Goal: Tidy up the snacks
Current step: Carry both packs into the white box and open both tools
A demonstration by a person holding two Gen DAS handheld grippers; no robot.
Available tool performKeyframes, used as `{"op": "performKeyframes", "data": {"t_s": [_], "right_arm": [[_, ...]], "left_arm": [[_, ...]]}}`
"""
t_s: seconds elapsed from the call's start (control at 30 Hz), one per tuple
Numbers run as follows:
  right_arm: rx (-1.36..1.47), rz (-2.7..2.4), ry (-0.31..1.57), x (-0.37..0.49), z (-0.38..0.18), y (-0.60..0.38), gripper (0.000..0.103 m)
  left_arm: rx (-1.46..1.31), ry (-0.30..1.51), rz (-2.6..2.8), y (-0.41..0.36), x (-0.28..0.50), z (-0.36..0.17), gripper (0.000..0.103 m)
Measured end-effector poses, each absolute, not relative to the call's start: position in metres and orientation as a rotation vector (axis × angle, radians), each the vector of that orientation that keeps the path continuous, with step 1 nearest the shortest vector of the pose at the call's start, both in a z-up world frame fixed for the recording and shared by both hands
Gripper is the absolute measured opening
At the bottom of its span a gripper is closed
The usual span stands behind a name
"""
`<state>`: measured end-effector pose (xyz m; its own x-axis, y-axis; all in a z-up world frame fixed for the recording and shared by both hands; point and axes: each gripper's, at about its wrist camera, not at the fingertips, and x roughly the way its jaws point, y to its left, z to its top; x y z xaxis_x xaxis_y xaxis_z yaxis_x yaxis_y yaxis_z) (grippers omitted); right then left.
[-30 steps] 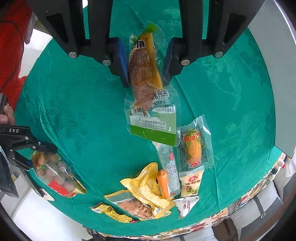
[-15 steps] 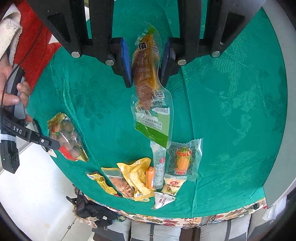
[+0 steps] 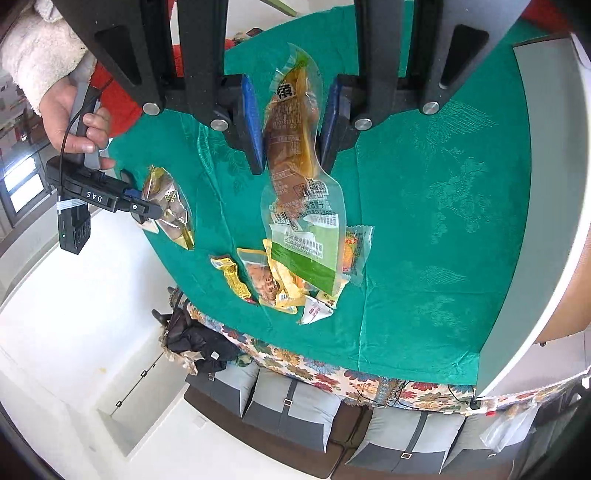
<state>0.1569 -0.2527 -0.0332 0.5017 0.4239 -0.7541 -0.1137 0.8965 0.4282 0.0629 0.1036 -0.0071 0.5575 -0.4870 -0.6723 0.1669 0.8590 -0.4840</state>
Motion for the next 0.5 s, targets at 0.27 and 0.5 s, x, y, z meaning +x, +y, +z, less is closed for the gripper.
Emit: {"op": "performKeyframes", "data": {"t_s": [0.27,0.5], "right_arm": [[0.427,0.606,1.011,0.150,0.015,-0.159,0.059],[0.342,0.959,0.933,0.141,0.094,0.023,0.059]], "left_arm": [[-0.582,0.757,-0.326,0.202,0.040,0.045,0.029],[-0.567,0.732,-0.023,0.327,0.023,0.063,0.029]]}}
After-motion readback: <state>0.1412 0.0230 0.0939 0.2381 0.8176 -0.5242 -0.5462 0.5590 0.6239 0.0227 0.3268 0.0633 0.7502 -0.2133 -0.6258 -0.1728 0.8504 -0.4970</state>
